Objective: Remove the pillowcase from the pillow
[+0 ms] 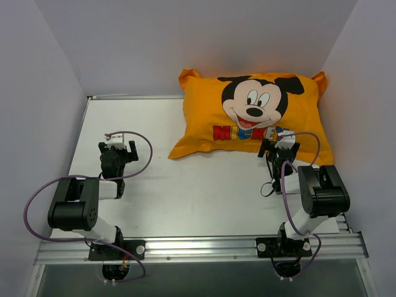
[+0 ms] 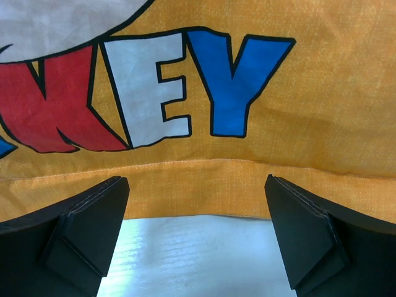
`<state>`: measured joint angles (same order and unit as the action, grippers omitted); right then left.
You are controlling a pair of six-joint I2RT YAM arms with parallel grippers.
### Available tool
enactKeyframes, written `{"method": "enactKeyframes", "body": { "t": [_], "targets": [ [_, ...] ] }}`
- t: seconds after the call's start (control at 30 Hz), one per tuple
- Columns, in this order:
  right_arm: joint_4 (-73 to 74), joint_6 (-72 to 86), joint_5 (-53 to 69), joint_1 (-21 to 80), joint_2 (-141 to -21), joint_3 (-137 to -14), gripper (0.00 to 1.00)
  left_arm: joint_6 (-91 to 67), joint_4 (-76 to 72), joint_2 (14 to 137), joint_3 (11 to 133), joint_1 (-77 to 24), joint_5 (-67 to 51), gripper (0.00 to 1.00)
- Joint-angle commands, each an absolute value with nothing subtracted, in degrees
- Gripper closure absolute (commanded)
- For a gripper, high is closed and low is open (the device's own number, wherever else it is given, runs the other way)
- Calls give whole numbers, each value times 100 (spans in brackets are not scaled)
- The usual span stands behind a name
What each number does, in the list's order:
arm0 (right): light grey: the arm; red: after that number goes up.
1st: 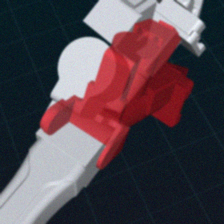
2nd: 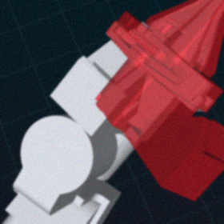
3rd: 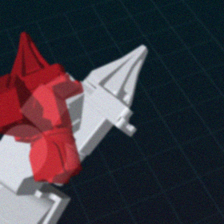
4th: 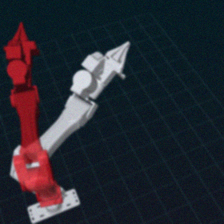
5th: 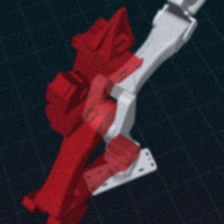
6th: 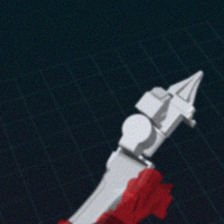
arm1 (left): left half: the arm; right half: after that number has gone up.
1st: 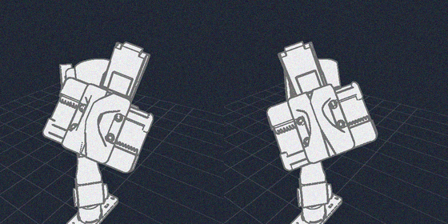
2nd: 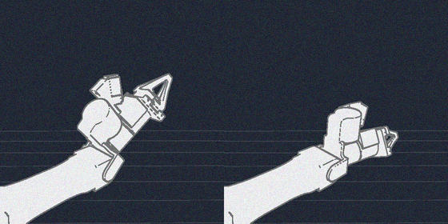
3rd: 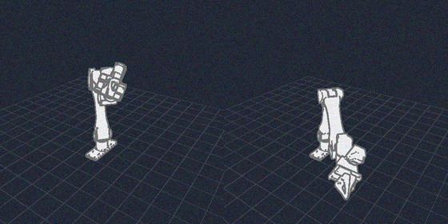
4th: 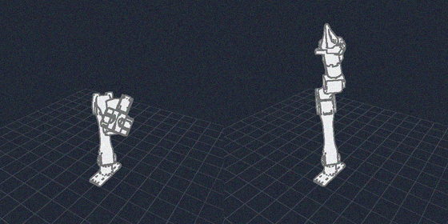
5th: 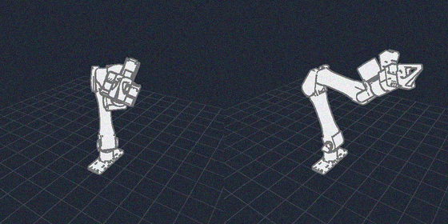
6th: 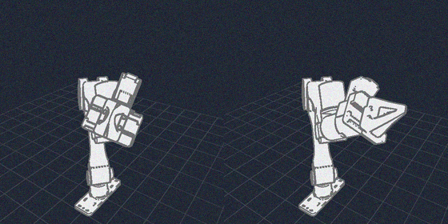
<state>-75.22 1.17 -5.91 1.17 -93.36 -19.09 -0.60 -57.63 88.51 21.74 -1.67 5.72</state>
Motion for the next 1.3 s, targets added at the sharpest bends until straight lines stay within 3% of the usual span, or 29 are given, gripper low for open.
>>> {"method": "enactKeyframes", "body": {
  "t": [0.0,0.13,0.33,0.43,0.47,0.57,0.7,0.83,0.9,0.97,1.0,1.07,1.1,1.27],
  "targets": [
    [-6948,-113,-562,132,-8853,-2442,0,-26,-5959,8798,2303,-158,598,6],
    [-4732,710,-976,27,-7947,-3610,0,-26,-5959,8807,2303,-158,589,6],
    [-1842,1238,-932,26,-8339,-5955,4,-52,-5523,8432,2407,-88,466,6],
    [-232,1476,-723,26,-9435,-7380,3,295,-2750,8121,3871,-26,205,6],
    [320,1511,-651,26,-9640,-7661,3,516,-1176,8199,4955,-26,72,6],
    [964,1626,-606,-130,-10431,-8629,0,914,1316,8718,6298,-26,-278,6],
    [1370,1757,-414,-377,-11484,-9691,0,1081,2898,8973,7495,-26,-929,6],
    [1888,1784,-18,-422,-12381,-10273,3,1195,3567,8869,7681,-35,-1441,6],
    [1934,1767,559,-413,-12524,-10336,11,1239,3796,8763,7690,-26,-1494,6],
    [1654,1810,833,-387,-12463,-10039,34,1309,4024,8710,7717,-26,-1494,6],
    [1574,1837,870,-387,-12393,-9941,59,1336,4095,8658,7725,-26,-1485,6],
    [1381,1881,923,-387,-12139,-9748,93,1362,4280,8614,7761,-26,-1485,6],
    [1371,1881,923,-387,-11929,-9721,100,1380,4402,8570,7769,-26,-1503,6],
    [1371,1872,914,-439,-11111,-9835,100,1424,4649,8420,7892,-35,-1468,6]
  ]
}}
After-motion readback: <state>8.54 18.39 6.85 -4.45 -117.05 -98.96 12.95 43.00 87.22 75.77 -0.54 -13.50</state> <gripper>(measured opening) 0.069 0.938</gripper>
